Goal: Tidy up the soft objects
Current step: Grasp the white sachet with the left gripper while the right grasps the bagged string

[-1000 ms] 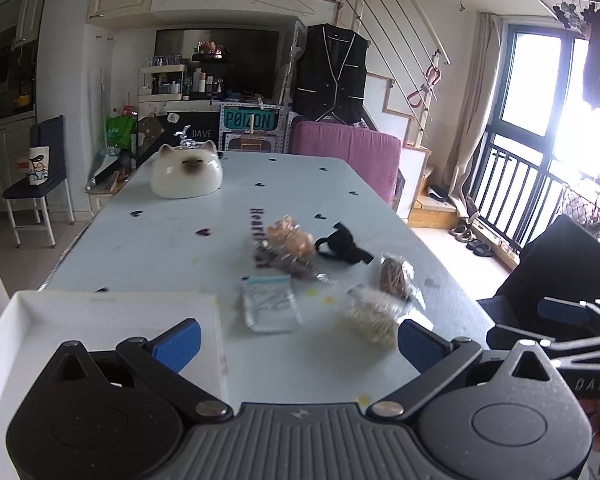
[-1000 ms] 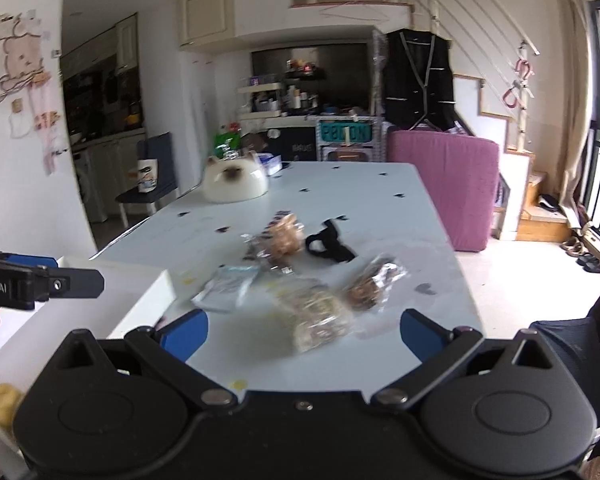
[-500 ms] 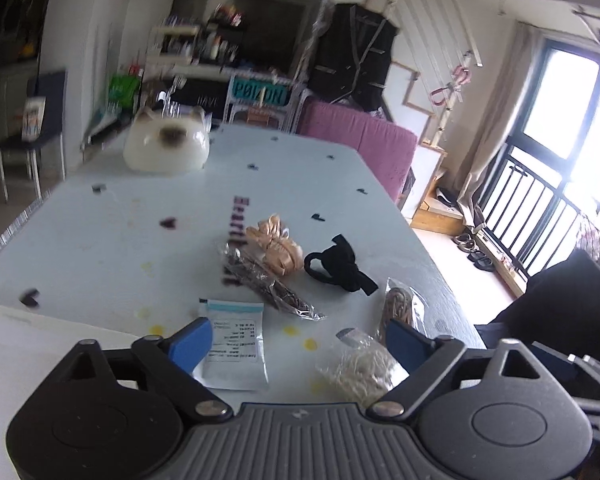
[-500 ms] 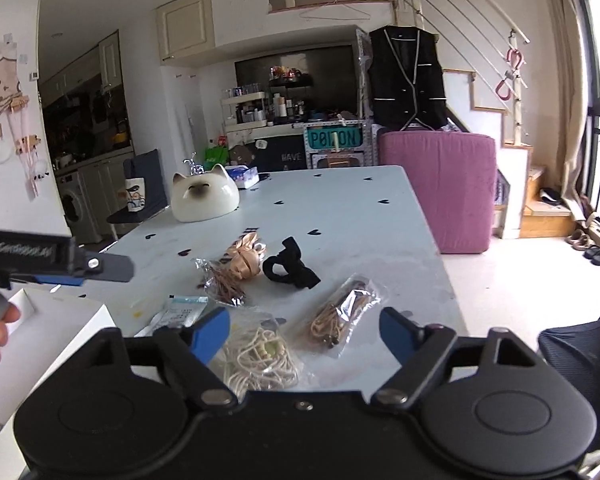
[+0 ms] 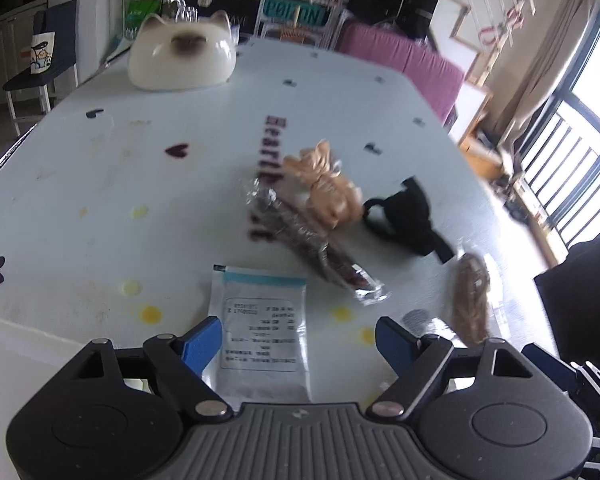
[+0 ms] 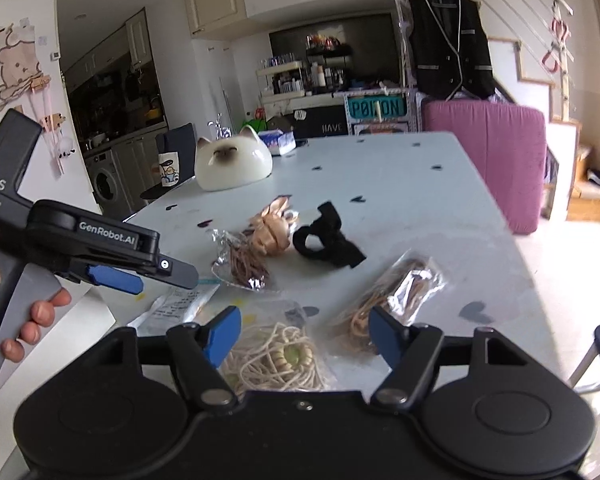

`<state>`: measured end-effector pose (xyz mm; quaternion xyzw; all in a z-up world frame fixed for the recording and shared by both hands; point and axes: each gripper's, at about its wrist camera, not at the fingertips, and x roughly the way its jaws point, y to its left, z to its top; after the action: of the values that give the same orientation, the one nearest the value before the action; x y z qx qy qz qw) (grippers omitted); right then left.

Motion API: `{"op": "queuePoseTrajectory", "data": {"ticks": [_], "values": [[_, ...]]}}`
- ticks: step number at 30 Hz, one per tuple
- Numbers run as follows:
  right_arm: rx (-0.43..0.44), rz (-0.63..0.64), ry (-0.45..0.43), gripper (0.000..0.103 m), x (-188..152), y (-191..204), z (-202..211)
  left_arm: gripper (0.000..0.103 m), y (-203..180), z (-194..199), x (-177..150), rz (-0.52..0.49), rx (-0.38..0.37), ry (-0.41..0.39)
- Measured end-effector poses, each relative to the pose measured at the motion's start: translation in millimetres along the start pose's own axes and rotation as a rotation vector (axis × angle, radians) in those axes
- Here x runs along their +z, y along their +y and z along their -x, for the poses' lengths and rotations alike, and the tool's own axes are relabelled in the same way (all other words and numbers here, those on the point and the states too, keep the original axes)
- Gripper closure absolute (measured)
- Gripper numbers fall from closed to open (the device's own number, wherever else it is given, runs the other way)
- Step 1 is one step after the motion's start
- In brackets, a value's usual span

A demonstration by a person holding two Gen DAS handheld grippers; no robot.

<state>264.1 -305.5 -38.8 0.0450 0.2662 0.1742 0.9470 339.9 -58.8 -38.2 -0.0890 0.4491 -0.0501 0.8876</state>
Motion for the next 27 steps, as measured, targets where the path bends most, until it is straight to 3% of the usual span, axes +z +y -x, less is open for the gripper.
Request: {"op": "queuePoseTrajectory", "data": {"ticks": [8,17,23,27], "values": [[0.021,-0.013,0.049,0.033,-11,-4,-26,0.018,-3,-23,2,-0.081,0.115,0.035],[0.022,-0.018,0.099,0.034,-19,1,-18,0.020,-9,-30,-3,-0.158,0.152,0.061],[0.060,-0.014,0.117,0.037,-26,9,-2,0.038,-9,-32,-4,-0.163,0.147,0.054],[0.095,-0.013,0.069,0.037,-25,6,7,0.040,-11,-28,-6,-0.187,0.090,0.055]]}}
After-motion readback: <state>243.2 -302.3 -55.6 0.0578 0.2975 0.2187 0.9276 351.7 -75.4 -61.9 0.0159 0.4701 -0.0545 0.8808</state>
